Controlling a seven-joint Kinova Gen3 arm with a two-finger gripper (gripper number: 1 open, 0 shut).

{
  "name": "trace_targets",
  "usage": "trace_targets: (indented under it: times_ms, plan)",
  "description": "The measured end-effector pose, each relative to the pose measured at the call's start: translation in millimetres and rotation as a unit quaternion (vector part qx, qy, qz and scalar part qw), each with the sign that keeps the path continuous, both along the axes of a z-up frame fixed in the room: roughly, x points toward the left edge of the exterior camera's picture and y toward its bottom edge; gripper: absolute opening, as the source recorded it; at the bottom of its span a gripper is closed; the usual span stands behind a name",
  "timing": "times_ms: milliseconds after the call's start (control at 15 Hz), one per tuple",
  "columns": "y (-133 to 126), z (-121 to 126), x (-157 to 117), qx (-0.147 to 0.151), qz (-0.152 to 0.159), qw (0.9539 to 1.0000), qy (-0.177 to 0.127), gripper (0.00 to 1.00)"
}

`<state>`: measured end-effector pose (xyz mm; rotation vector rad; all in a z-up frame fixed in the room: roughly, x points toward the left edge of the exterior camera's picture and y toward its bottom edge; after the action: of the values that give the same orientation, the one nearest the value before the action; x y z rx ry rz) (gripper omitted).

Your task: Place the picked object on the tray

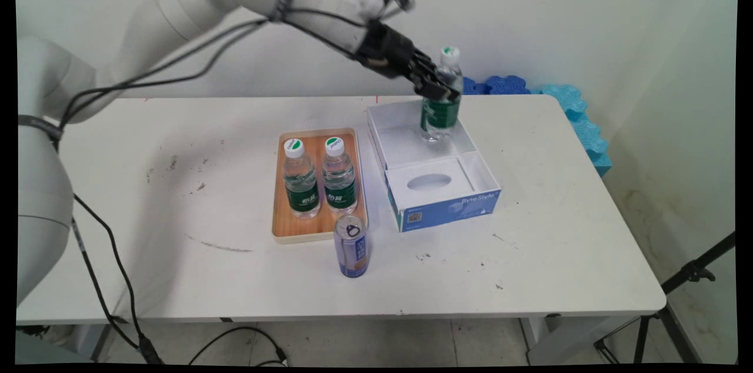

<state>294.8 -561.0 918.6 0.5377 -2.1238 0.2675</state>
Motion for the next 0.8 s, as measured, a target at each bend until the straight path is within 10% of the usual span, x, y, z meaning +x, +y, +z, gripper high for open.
trace_targets:
  times_ms: [400, 800]
  plan:
    - [32.6, 46.0, 81.2, 0.007, -0.022, 0.9997, 0.012, 0.0]
    - [75.3, 24.4, 158.9, 0.007, -0.024, 0.9995, -0.017, 0.0]
